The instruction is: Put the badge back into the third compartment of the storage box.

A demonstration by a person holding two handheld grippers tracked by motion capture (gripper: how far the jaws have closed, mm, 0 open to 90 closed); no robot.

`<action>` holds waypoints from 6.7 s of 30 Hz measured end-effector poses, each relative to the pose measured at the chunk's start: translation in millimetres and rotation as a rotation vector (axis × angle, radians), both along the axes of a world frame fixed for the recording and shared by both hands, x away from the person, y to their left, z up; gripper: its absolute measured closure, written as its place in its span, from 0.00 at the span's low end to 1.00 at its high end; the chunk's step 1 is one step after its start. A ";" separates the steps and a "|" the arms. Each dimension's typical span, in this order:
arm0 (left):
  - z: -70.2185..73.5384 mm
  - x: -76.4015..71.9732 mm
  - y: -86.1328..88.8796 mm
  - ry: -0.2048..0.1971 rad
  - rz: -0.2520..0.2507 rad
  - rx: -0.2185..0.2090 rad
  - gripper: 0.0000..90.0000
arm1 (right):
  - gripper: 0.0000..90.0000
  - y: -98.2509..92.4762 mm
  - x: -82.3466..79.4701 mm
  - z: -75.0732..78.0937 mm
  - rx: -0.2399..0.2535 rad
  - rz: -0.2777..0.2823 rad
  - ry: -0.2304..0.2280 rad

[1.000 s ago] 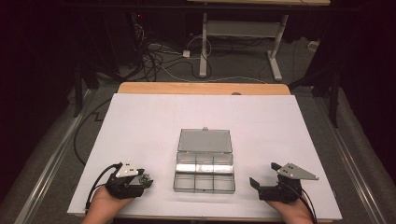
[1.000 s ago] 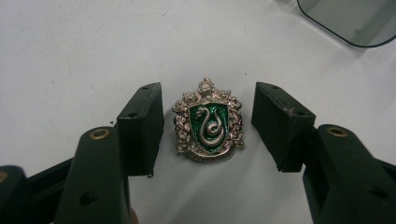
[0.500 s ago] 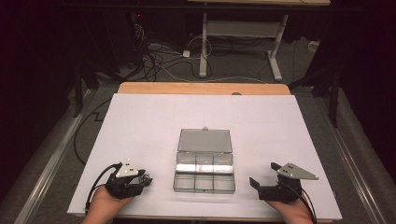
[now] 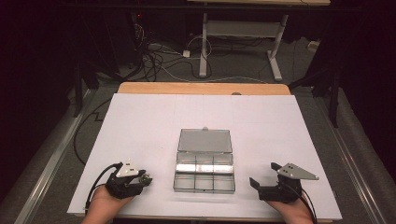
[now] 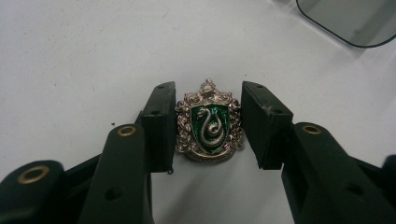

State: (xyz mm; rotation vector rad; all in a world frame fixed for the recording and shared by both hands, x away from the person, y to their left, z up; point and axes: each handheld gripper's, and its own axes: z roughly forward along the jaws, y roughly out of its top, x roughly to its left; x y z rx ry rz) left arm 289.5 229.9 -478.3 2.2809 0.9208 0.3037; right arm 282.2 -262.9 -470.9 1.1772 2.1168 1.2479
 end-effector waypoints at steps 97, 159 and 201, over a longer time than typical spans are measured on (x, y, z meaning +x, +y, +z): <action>48.3 -0.3 -69.9 -0.104 -0.156 -0.129 0.62 | 0.01 0.7 0.1 -1.3 -0.002 -0.001 0.011; 46.6 47.3 -154.5 -0.046 -0.252 -0.136 0.62 | 0.01 -0.6 0.4 -1.4 0.002 0.004 0.010; 42.0 61.9 -206.9 -0.011 -0.289 -0.108 0.62 | 0.01 -1.8 0.9 -1.5 0.006 0.012 0.008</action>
